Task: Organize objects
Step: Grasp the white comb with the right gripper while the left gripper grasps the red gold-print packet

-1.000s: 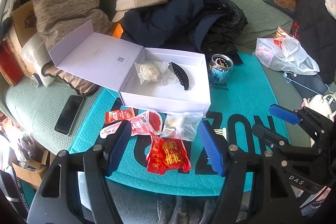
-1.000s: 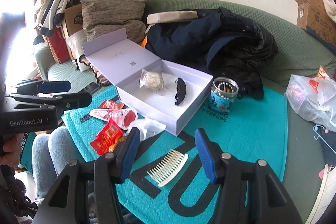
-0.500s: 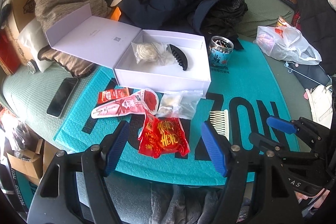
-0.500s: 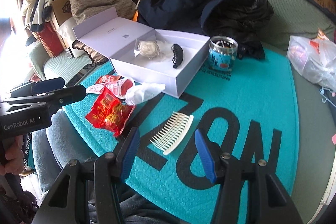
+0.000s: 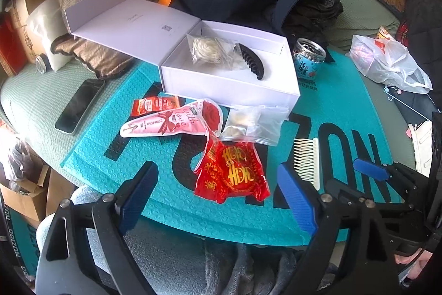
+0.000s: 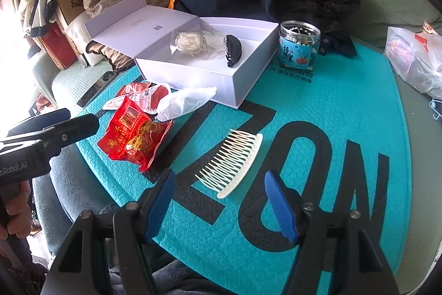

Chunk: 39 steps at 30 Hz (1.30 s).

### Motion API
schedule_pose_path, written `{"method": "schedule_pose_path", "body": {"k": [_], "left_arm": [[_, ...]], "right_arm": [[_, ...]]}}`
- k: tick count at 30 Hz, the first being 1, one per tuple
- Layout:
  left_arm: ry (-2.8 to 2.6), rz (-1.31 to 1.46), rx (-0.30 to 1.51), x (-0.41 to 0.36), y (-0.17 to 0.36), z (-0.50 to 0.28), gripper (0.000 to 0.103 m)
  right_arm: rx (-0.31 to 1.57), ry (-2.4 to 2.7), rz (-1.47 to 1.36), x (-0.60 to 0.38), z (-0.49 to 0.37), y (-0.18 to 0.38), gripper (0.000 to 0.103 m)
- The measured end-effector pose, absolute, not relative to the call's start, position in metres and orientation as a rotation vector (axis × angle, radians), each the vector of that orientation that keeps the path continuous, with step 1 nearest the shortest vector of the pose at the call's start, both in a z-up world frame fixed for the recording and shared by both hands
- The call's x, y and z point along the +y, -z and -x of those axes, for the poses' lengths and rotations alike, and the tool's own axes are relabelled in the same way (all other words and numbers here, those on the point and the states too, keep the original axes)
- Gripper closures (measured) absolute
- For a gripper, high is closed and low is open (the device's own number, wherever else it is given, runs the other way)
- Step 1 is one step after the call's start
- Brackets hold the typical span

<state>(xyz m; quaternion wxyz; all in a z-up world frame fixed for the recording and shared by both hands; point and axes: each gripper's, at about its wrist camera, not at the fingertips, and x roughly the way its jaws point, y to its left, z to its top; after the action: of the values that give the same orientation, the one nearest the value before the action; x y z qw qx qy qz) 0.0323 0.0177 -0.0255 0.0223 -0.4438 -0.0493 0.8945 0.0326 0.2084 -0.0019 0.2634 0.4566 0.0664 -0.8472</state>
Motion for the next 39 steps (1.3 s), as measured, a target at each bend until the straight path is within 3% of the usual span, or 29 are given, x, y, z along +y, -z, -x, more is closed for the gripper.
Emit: {"method": "schedule_pose_path", "body": {"k": [7, 27, 36, 38, 39], "left_arm": [[-2.726, 1.407, -0.133, 0.017, 0.046, -0.015, 0.010], [-2.524, 1.693, -0.131, 0.047, 0.118, 0.041, 0.010], [-2.596, 1.662, -0.096, 0.048, 0.125, 0.045, 0.009], [-2.626, 1.653, -0.142, 0.042, 0.124, 0.045, 0.011], [-2.634, 1.655, -0.171, 0.038, 0.124, 0.046, 0.018]], "right_arm": [[0.186, 2.262, -1.246, 0.199, -0.022, 0.015, 0.031], [0.164, 2.235, -1.303, 0.212, 0.001, 0.033, 0.031], [0.158, 2.234, -1.339, 0.199, 0.009, 0.043, 0.031], [0.160, 2.240, -1.361, 0.197, 0.011, 0.047, 0.031], [0.157, 2.244, -1.372, 0.196, 0.012, 0.049, 0.031]]}}
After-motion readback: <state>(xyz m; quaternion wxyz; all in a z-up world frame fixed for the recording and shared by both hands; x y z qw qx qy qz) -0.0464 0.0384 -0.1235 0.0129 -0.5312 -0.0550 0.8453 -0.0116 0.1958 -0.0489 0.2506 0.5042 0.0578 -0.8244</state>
